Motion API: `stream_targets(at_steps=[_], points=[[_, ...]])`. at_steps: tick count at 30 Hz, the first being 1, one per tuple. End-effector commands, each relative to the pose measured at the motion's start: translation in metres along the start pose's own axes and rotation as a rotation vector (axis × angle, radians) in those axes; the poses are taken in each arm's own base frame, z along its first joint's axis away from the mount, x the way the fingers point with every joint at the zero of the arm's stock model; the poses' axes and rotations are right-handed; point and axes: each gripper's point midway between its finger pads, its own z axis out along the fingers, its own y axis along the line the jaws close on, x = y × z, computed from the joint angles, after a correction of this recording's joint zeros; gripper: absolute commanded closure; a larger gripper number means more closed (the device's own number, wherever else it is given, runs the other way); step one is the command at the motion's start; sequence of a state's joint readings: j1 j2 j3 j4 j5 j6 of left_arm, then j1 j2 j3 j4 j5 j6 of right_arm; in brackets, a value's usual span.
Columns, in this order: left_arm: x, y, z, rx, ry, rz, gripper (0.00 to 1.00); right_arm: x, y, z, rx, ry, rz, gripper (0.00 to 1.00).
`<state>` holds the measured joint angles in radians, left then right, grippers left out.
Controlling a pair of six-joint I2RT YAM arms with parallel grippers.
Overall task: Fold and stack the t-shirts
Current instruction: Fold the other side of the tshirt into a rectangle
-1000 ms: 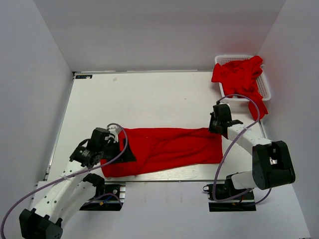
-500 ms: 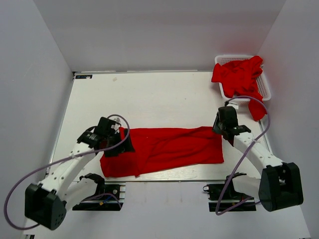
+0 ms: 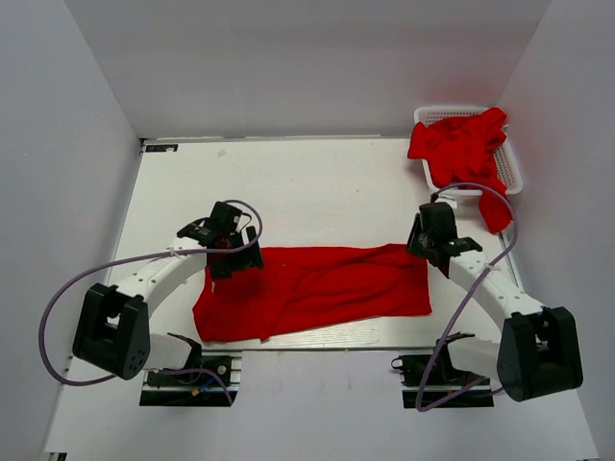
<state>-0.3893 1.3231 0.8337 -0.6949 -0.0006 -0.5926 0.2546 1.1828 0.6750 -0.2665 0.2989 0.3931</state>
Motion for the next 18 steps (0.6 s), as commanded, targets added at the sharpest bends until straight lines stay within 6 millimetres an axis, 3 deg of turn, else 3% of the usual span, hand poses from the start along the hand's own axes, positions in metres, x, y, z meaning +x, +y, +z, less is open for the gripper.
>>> stream_targets(at_steps=[1, 5, 10, 14, 17, 18], points=[[-0.02, -0.008, 0.008, 0.021, -0.08, -0.034, 0.05, -0.018, 0.008, 0.003, -0.005, -0.022, 0.02, 0.56], [-0.011, -0.004, 0.024, 0.015, -0.054, -0.042, 0.17, -0.02, 0.01, 0.01, 0.013, -0.006, 0.056, 0.56], [0.002, 0.01, 0.038, -0.047, -0.009, -0.051, 0.18, -0.014, 0.01, 0.019, 0.036, 0.038, 0.061, 0.56], [0.017, 0.022, 0.049, -0.082, 0.034, -0.069, 0.19, 0.003, 0.009, 0.023, 0.036, 0.095, 0.064, 0.56], [0.023, 0.028, 0.053, -0.101, 0.043, -0.077, 0.19, 0.009, 0.007, 0.025, 0.049, 0.11, 0.07, 0.7], [0.022, 0.03, 0.054, -0.11, 0.037, -0.076, 0.19, 0.01, 0.006, 0.026, 0.053, 0.12, 0.07, 0.84]])
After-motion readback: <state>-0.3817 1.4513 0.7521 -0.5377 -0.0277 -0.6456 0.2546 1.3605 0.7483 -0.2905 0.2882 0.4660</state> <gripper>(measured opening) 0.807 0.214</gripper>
